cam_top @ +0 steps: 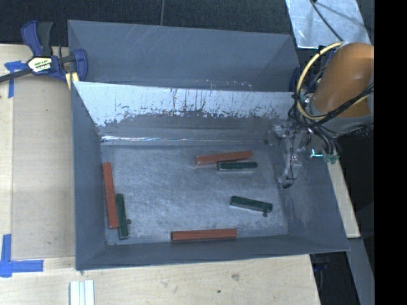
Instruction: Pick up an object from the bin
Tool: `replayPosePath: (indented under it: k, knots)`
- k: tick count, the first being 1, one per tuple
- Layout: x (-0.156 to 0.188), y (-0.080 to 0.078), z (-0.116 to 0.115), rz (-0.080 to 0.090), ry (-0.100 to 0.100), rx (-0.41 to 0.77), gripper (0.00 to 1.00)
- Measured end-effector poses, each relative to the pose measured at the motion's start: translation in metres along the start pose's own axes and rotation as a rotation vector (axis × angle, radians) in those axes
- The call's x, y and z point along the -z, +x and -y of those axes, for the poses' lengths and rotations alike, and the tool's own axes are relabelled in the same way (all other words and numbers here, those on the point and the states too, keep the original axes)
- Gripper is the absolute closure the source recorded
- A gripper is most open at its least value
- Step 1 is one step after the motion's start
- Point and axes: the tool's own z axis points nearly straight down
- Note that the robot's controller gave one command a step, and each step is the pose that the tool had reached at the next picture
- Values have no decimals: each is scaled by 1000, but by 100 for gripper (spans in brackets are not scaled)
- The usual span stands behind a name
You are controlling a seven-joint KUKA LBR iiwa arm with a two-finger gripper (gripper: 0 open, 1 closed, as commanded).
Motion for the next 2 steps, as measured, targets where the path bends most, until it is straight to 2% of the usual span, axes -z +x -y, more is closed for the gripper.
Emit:
replayPosePath:
  k: [1,2]
  knots:
    - [-46,-9,-12,4,0,205,0]
    - [-56,-20,-68,3,-2,295,0]
